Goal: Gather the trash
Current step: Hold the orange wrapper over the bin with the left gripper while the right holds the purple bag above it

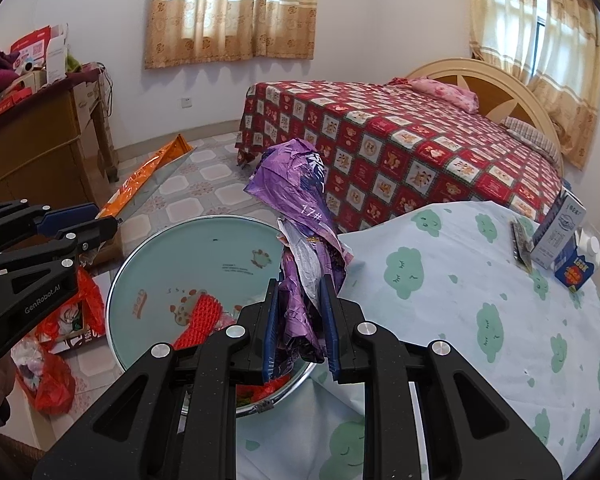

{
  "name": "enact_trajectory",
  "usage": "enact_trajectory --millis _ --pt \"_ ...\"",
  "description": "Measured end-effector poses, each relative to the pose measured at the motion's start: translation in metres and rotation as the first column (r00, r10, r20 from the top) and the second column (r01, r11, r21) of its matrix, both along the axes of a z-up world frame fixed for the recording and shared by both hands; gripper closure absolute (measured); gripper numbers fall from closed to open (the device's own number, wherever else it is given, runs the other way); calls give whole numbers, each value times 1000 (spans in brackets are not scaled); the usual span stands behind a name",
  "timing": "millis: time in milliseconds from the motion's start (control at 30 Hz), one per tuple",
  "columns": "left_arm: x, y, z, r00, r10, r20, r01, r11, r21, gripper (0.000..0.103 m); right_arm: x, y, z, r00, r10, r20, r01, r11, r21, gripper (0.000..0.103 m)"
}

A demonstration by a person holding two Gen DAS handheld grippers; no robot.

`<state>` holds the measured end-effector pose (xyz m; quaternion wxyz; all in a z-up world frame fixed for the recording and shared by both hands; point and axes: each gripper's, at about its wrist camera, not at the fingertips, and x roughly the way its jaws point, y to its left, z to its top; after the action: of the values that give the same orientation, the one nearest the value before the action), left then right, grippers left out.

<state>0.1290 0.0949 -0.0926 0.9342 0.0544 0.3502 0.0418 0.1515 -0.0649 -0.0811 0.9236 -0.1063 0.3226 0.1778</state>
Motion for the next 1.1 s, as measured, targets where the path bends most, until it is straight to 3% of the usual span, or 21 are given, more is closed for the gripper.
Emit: enact_trajectory --millis 1100 --pt "2 1 7 1000 -2 8 3 1000 -19 78 5 14 2 1000 26 3 -26 1000 -5 82"
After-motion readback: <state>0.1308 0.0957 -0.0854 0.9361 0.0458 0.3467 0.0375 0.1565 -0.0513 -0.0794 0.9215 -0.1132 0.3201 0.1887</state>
